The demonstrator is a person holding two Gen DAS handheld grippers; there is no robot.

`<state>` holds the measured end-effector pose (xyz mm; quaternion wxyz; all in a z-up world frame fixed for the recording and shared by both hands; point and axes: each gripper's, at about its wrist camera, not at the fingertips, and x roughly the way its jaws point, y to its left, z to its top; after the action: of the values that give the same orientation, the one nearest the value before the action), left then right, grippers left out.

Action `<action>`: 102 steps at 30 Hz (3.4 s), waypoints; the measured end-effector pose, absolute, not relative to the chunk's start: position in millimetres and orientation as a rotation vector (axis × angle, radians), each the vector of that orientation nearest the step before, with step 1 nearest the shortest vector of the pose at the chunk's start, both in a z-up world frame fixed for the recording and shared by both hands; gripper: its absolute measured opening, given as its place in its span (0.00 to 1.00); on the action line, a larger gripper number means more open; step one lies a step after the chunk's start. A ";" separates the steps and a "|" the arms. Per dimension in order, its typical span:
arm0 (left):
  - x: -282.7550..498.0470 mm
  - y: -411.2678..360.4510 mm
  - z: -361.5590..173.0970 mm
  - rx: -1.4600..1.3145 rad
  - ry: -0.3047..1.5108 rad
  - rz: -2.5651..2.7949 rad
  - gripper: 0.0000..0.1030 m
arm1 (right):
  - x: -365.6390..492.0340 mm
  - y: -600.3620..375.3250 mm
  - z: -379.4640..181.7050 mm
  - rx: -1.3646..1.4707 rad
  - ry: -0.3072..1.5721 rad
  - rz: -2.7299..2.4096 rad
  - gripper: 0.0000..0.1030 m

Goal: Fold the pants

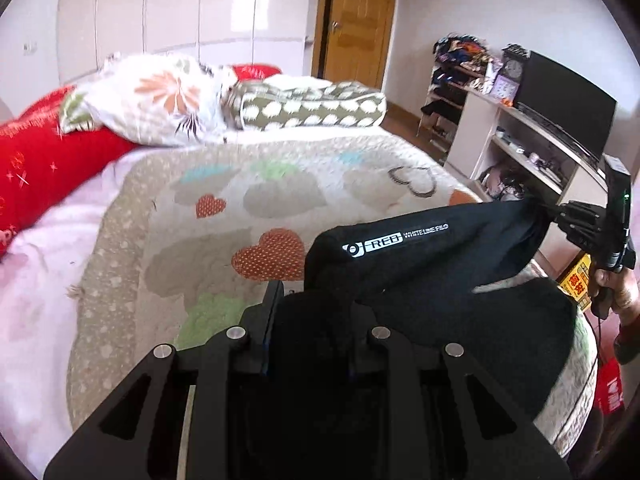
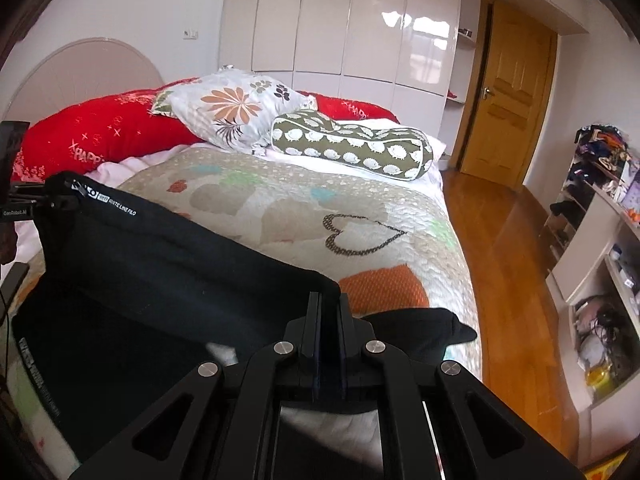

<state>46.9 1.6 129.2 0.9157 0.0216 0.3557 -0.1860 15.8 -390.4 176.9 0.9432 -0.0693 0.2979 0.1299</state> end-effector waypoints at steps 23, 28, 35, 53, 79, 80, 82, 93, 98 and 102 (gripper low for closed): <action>-109.8 30.0 79.7 -0.064 0.744 -0.408 0.83 | -149.6 -401.6 121.5 -0.038 0.827 0.403 0.50; -93.7 54.4 80.4 -0.206 0.768 -0.331 0.85 | -125.1 -375.3 152.2 0.076 0.732 0.535 0.55; -76.0 60.7 52.6 -0.301 0.866 -0.303 0.85 | -63.9 -257.4 137.3 0.043 0.755 0.745 0.57; -61.8 42.7 60.9 -0.236 0.929 -0.375 0.85 | -28.7 -308.1 127.5 0.196 0.814 0.593 0.65; -1.3 53.9 82.6 -0.169 0.934 -0.390 0.08 | 23.2 -286.9 156.3 0.093 0.796 0.589 0.22; -1.2 53.0 82.5 -0.162 0.936 -0.389 0.08 | 24.4 -290.4 151.0 0.101 0.818 0.587 0.45; -3.9 53.3 83.5 -0.170 0.934 -0.390 0.08 | 28.1 -294.3 138.5 0.119 0.871 0.595 0.57; -12.2 55.5 95.1 -0.210 0.912 -0.407 0.08 | 26.8 -262.5 121.2 -0.010 0.920 0.665 0.03; 8.6 58.3 131.4 -0.207 0.860 -0.459 0.08 | 37.5 -289.5 154.9 0.138 0.795 0.602 0.03; 21.1 63.8 122.5 -0.218 0.913 -0.462 0.08 | 46.8 -291.3 143.4 0.170 0.806 0.518 0.03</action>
<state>21.1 63.8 122.5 0.8664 -0.1041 0.4358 -0.2206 46.8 -291.3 143.4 0.8840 0.0816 0.3871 0.2490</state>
